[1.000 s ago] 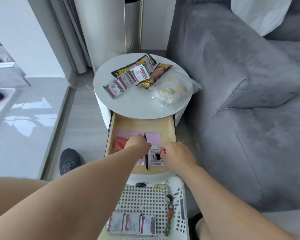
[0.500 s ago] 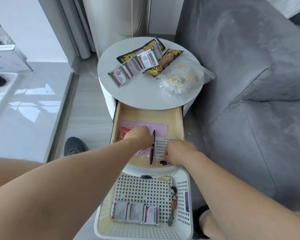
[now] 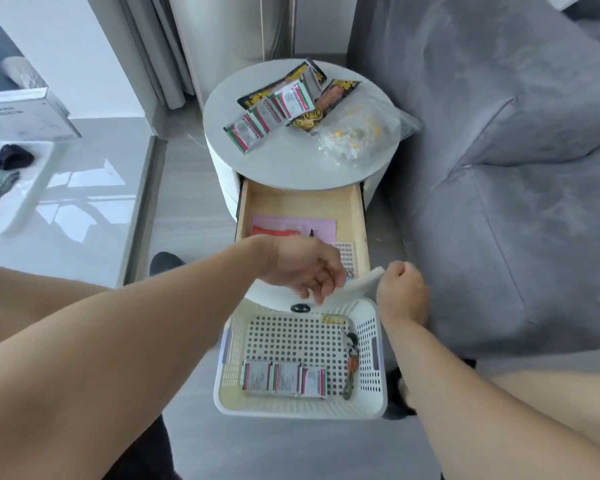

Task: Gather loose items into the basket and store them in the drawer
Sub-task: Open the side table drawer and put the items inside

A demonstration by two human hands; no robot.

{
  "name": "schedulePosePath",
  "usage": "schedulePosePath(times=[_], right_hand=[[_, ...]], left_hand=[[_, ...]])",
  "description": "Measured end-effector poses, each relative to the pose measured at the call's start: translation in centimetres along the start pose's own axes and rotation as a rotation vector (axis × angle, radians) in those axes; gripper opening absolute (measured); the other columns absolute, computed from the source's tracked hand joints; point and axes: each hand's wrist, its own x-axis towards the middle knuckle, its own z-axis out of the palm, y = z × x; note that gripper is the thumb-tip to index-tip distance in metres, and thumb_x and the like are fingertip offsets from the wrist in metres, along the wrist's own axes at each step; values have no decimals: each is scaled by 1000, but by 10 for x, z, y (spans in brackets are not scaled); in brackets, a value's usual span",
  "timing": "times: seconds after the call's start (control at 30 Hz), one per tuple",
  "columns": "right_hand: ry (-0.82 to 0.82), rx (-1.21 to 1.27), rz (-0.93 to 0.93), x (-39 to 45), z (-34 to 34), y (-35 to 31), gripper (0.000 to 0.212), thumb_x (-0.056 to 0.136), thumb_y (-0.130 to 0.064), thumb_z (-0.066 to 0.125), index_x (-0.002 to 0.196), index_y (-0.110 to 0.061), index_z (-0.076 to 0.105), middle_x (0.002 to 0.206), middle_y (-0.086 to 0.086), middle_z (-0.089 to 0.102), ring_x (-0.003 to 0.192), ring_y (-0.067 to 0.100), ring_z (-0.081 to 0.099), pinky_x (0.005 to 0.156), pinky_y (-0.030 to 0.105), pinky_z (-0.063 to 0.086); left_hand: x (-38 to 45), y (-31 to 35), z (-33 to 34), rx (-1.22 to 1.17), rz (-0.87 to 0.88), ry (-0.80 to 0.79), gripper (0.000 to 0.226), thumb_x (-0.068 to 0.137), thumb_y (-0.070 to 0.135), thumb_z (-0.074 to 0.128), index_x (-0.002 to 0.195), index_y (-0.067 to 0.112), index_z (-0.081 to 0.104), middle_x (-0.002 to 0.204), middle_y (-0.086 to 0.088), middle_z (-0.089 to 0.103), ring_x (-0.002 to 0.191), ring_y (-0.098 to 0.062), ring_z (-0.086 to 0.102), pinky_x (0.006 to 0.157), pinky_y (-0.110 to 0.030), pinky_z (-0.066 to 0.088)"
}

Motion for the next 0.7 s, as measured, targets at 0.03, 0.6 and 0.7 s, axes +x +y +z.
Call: schedulePosePath(times=[0.03,0.6,0.7], right_hand=[[-57,-42,38,-13,0,12,38,107,-26,35,98,-6,66,111,21,71,100,40,61,75,41,41],[-815,-571,-317,-20,115,125,40,96,-9,53,135,-15,59,158,5,41,126,29,57,95,48,56],[-790,-593,-423,-5,133,112,67,94,-3,54,157,-18,36,156,3,43,134,27,48,89,50,58]], left_hand=[[-1,-1,14,158,-116,-161,27,101,27,45,96,13,67,85,-6,70,78,-22,68,71,-32,46],[104,-248,38,784,-605,480,20,95,9,48,108,13,63,108,-5,65,99,-24,63,95,-41,58],[119,-248,36,722,-518,506,39,97,13,50,132,20,63,135,-5,61,122,-27,57,107,-46,50]])
